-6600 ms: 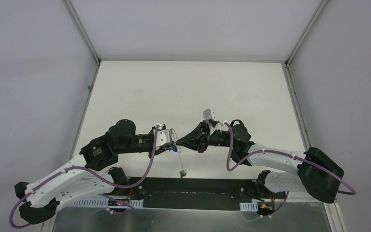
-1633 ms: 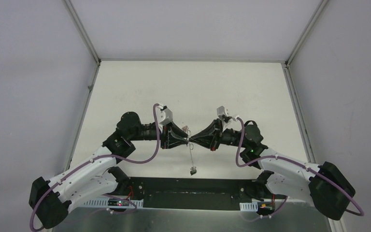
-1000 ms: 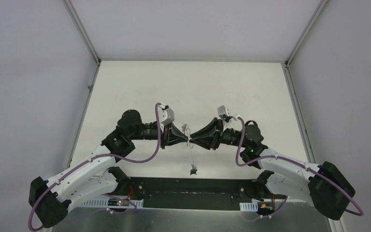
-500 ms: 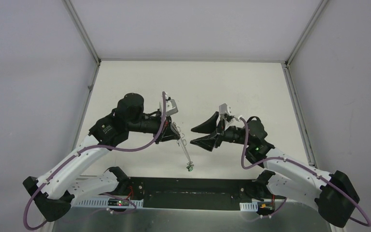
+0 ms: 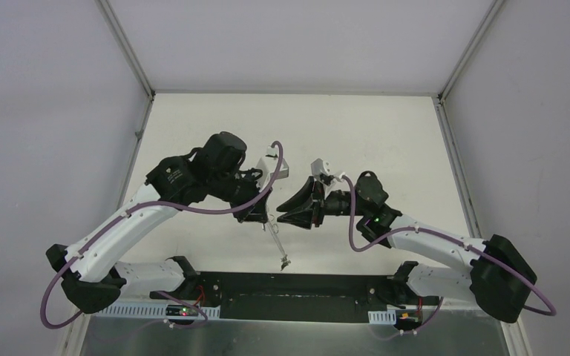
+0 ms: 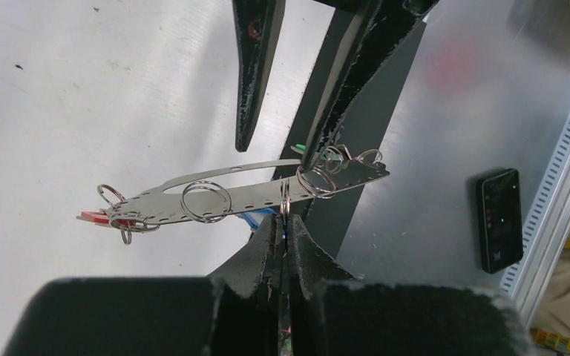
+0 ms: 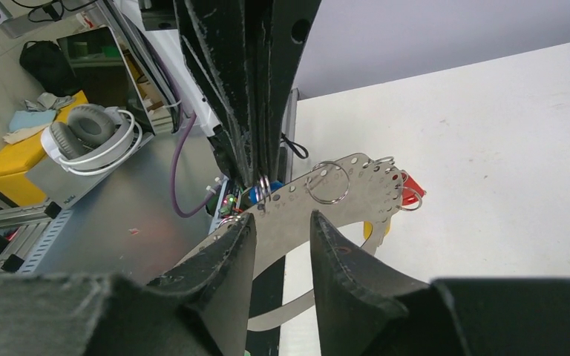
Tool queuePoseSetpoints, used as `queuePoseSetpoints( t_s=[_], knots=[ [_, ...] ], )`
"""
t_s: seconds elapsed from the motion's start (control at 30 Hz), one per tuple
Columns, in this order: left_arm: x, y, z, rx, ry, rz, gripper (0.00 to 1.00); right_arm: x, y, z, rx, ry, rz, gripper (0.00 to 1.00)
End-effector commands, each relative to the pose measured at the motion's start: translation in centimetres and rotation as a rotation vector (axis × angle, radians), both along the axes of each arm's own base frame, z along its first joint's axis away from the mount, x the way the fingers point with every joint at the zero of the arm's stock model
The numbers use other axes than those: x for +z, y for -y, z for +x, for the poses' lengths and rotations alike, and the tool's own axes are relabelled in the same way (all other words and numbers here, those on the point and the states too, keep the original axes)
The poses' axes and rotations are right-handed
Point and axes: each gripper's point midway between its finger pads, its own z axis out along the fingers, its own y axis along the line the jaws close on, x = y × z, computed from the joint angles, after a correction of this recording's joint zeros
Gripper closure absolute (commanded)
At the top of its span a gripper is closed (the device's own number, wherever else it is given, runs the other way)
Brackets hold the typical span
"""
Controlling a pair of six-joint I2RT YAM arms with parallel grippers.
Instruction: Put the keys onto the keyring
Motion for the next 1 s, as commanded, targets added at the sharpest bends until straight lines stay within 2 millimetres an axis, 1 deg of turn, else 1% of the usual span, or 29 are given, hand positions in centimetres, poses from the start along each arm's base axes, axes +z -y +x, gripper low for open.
queuePoseSetpoints(
  t_s=[0.0,0.13,0.3,0.43,0.5,0.63,0.73,0.87,0.9,0.97],
  knots=[
    [1.3,-0.3,-0.5,-0.004,0.025,0.014,1.0,3.4,-1.1,-0.9,0.054,0.07,0.101,0.66],
    [1.1,-0.2,-0.5,-0.002,0.025,0.023,1.0,3.0,-1.8,-1.8,0.085,0.055,0.104,0.67],
    [1.0,0.0,-0.6,-0.005,0.022,0.028,1.0,2.6,-2.4,-2.3,0.105,0.042,0.097,0.67],
    [0.9,0.1,-0.7,-0.015,0.021,0.029,1.0,2.6,-2.8,-2.6,0.124,0.043,0.098,0.67],
    [0.9,0.1,-0.8,-0.02,0.022,0.029,1.0,2.6,-3.0,-2.8,0.136,0.043,0.097,0.72],
    [0.9,0.1,-1.0,-0.037,0.027,0.023,1.0,2.6,-3.3,-3.0,0.151,0.031,0.099,1.0],
    [1.1,0.0,-1.1,-0.042,0.043,0.017,1.0,2.6,-3.2,-2.9,0.144,0.028,0.11,1.0],
    [1.9,-0.5,-1.2,-0.037,0.094,-0.021,0.76,2.6,-2.8,-2.9,0.122,0.029,0.119,1.0],
    [2.3,-0.7,-1.2,-0.027,0.113,-0.038,0.71,2.6,-2.6,-2.9,0.115,0.032,0.123,1.0],
    [3.3,-1.1,-1.2,-0.009,0.168,-0.099,0.64,2.7,-2.3,-2.9,0.099,0.037,0.128,1.0]
  ],
)
